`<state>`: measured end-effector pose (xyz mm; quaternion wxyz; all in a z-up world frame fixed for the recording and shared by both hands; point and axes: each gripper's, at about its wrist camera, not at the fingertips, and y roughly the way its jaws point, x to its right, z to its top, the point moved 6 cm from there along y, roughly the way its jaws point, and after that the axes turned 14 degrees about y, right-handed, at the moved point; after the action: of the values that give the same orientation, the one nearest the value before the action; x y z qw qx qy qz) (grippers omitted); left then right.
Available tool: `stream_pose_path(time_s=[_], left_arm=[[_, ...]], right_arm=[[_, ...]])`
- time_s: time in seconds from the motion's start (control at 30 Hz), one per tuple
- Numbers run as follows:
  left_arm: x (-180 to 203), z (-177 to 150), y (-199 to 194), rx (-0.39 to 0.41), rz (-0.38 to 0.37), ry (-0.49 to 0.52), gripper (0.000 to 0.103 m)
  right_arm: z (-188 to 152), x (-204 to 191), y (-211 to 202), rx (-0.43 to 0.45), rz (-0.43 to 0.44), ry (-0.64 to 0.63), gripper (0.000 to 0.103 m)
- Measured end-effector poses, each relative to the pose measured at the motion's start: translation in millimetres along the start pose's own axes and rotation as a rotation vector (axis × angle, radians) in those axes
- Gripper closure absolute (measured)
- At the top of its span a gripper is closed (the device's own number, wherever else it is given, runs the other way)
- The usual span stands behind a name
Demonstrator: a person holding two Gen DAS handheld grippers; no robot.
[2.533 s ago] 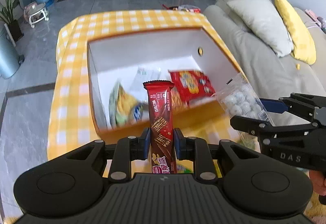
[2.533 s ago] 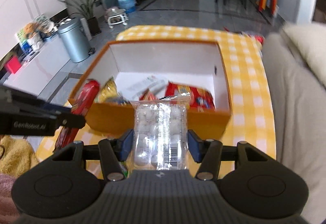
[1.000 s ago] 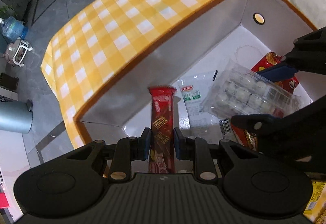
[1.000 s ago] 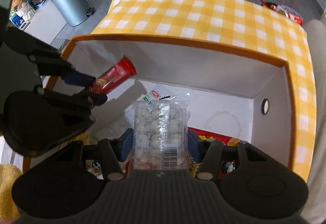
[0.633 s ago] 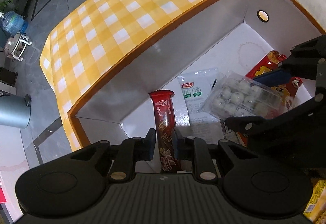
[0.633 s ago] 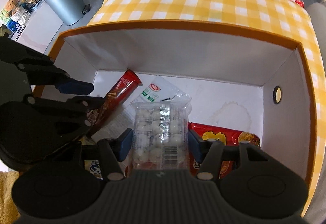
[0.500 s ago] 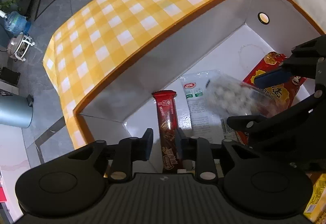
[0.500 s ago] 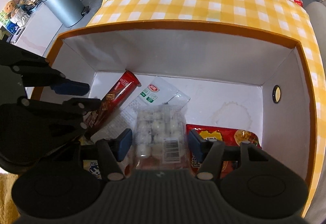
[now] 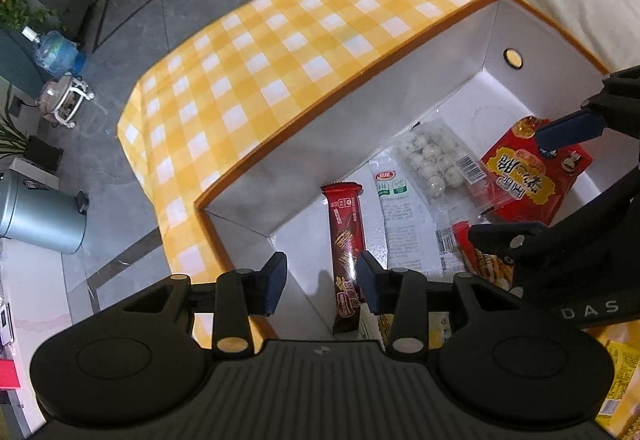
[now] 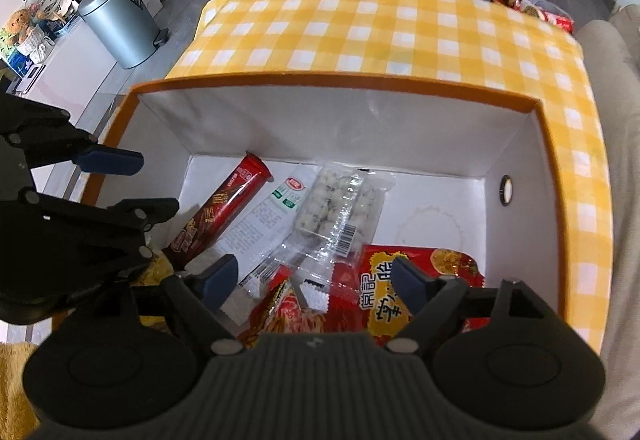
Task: Organize snacks
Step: 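Lower both snacks into the box and open both grippers, then move both tools back to the snacks left on the table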
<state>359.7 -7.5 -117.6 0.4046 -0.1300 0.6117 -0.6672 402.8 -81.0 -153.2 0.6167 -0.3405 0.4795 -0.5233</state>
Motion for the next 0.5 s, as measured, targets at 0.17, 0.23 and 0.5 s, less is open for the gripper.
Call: stream_pose_path(time_s=[0.17, 0.23, 0.5], left_arm=[[2.6, -7.7, -22.3, 0.053, 0.017, -0.039, 0.048], [4.7, -12.6, -29.5, 0.065, 0.020, -0.058, 0.047], [17.0, -33.2, -60.9, 0.101, 0.067, -0.106, 0.044]], right_arm=[[-7.8, -4.3, -20.5, 0.029, -0.012, -0.002, 0.020], [-11.7, -4.9, -28.6, 0.044, -0.009, 0.000, 0.019], [-33.2, -7.3, -56.4, 0.075, -0.039, 0.010, 0.019]])
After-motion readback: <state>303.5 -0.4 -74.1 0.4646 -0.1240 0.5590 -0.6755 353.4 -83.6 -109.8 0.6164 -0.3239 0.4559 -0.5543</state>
